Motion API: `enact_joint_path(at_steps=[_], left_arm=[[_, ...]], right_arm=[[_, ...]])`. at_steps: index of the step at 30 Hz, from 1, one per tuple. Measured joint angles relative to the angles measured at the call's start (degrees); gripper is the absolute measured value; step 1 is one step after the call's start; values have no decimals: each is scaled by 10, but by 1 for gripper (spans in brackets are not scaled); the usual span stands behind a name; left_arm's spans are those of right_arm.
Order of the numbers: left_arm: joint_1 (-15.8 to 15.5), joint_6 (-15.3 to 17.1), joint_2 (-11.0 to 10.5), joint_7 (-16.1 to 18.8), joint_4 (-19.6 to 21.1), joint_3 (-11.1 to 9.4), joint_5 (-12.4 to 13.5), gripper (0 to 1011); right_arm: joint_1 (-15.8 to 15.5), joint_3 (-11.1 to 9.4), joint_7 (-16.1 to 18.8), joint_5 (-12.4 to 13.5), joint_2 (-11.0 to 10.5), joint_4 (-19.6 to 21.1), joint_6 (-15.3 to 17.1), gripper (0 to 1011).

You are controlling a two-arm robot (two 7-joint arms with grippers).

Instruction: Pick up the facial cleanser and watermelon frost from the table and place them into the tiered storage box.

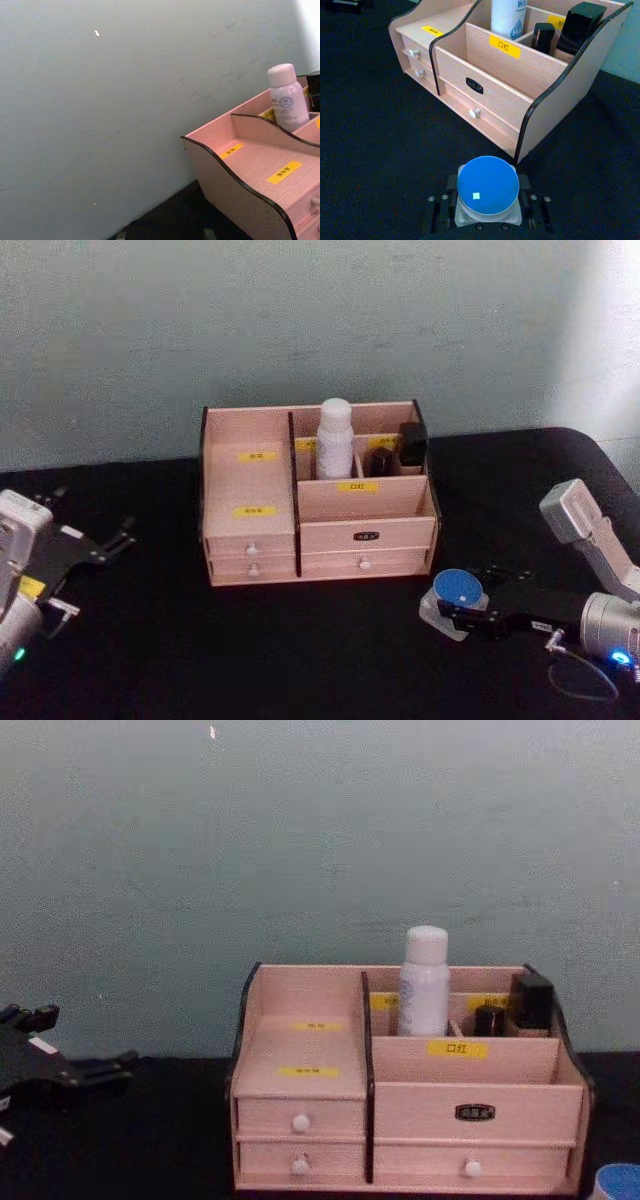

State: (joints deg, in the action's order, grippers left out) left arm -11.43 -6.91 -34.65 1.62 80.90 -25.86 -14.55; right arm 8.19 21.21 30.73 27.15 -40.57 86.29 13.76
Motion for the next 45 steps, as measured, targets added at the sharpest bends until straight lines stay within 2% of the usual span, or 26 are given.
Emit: enact_joint_path(at_steps=[12, 26, 36, 45], left_arm=[[0, 0, 0, 0, 0, 0, 0, 1001], [0, 0, 0, 0, 0, 0, 0, 1001], [0, 0, 0, 0, 0, 0, 0, 1001], [0, 0, 0, 0, 0, 0, 0, 1001]], right_arm=[[1, 1, 1, 0, 0, 0, -1, 710], [15, 10, 42, 23, -15, 15, -13, 710], [53, 35, 68, 26, -9, 23, -33, 710], [112, 71, 87, 16, 18, 21, -50, 710]])
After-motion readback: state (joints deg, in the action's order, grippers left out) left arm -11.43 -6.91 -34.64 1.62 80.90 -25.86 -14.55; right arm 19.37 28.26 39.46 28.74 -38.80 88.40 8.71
